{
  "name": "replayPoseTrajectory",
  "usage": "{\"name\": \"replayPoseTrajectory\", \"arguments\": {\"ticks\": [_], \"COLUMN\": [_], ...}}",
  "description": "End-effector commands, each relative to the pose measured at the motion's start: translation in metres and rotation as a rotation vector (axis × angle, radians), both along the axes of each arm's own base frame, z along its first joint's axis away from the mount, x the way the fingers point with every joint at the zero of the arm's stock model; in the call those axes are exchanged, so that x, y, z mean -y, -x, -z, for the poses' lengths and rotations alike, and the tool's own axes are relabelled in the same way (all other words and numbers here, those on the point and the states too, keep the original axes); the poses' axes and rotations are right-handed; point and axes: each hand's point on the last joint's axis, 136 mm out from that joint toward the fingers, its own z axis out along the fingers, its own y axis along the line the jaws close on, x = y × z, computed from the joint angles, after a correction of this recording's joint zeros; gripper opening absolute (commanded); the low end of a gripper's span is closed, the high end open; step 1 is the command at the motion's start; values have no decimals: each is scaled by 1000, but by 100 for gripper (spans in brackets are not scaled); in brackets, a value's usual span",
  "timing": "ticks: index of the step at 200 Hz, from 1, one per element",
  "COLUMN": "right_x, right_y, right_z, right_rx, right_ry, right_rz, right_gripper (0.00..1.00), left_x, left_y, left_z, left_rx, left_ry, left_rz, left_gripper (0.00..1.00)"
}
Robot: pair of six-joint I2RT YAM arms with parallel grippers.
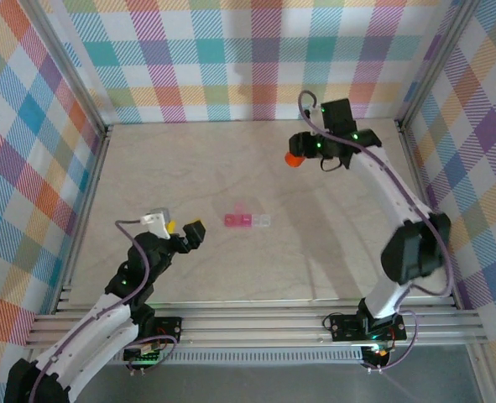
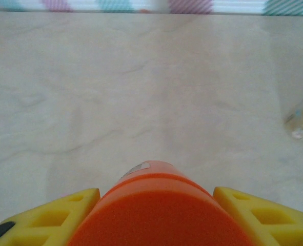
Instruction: Sort the pills into containers
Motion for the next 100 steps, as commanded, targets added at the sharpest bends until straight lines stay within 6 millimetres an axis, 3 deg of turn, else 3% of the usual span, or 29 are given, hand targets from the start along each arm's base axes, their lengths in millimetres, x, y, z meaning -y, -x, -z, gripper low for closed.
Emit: {"name": "replayPoseTrajectory", "arguments": {"ticks": [1, 44, 70, 100], "right_x": [-25, -39, -46, -58], "right_y": [45, 109, 133, 155], "right_z": [7, 6, 7, 7], "right_rx": [-79, -108, -131, -168], "right_ry": [-103, -176, -218, -291], "right_rz": [-103, -181, -207, -252], "right_gripper": [40, 41, 42, 42], "left_x": [31, 92, 136, 160], "left_y": [-6, -1, 16, 22], "left_z": [-27, -39, -45, -59], "left_rx": [75, 112, 242, 360], "left_ry": [-22, -178, -264, -326], "left_rz": [135, 333, 525, 651], "left_gripper": [99, 99, 93, 93]}}
